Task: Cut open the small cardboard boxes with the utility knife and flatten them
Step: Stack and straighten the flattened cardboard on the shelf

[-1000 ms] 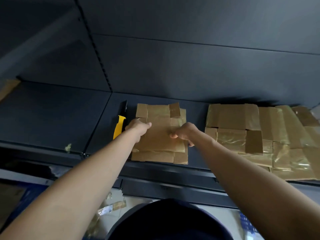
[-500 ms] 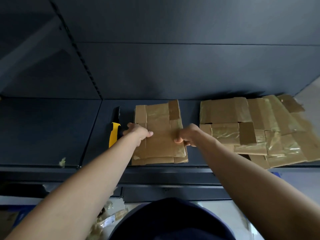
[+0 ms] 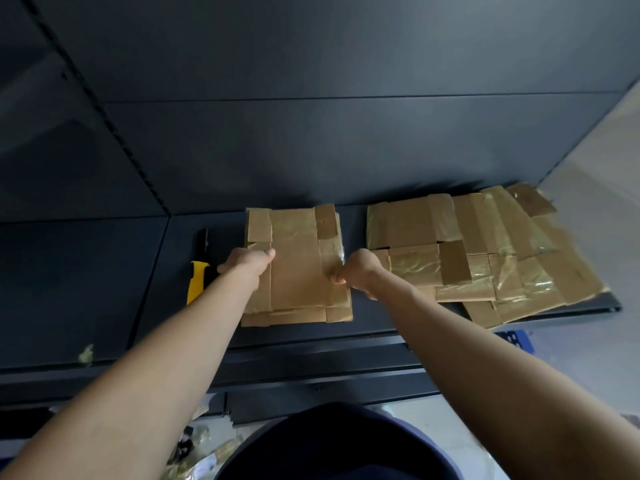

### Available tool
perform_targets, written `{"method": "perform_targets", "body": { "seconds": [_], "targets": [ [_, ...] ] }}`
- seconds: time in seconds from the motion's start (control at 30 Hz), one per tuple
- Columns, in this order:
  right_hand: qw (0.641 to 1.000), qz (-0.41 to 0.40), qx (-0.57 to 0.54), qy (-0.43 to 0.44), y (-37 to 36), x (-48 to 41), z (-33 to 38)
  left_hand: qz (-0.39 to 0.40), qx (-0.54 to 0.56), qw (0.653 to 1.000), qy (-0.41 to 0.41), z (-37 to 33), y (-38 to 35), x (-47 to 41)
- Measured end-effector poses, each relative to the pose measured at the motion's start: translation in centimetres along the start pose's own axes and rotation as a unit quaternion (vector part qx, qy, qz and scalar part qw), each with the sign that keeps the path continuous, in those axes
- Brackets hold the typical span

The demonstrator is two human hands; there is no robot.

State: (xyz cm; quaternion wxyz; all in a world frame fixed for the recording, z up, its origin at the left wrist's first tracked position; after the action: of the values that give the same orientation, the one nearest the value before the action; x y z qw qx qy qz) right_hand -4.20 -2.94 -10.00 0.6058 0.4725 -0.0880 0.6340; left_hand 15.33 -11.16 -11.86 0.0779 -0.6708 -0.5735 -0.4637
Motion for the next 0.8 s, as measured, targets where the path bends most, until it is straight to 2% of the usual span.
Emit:
{"method": "perform_targets", "body": {
  "seconds": [0.2,0.27,0.33,0.43,0.5,0.63,0.7,0.8],
  "targets": [
    [1.000,-0.026,-0.002,0.005,1.3,-0.4,-1.0,0.010,0.040,0.999,-0.008,-0.2,-1.2,-0.1],
    [0.996,-0.088,-0.018,0.021,2.8,-0.4,-0.8,0.012,0.052,0.999,-0.011,-0.5,-1.3,0.0],
    [0.982,-0.185,0.024,0.012,5.0,0.0,-0.7,0.008,0.056,0.998,-0.010,-0.7,-1.1,-0.2],
    [0.948,-0.285,0.133,-0.037,8.4,0.5,-1.7,-0.002,0.063,0.998,-0.023,-0.8,-0.9,-0.5],
    [0.932,-0.316,0.148,-0.098,10.4,0.5,-3.3,-0.009,0.070,0.997,-0.031,-0.8,-1.0,-0.6],
    [0.931,-0.308,0.072,-0.185,12.7,0.2,-6.6,-0.025,0.072,0.996,-0.047,-0.8,-1.2,-0.6],
    [0.939,-0.289,0.018,-0.184,13.1,-0.1,-7.5,-0.033,0.069,0.996,-0.049,-0.8,-1.1,-0.6],
    [0.947,-0.276,-0.085,-0.140,13.4,-0.4,-7.8,-0.047,0.036,0.997,-0.049,-0.7,-0.7,-0.6]
  ]
}}
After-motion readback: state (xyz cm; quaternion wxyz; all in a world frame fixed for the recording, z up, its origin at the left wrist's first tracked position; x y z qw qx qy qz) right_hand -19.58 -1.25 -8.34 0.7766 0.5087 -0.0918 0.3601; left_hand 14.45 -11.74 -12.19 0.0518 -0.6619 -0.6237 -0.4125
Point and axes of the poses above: each hand's wrist, its own x-axis away from the middle knuckle, its own y-axis out of the back of the hand, z = x × y, the point moved 3 cm from there along -x, towards the middle knuckle, and after that the axes turned 12 degrees about z, right-handed, at the moved point
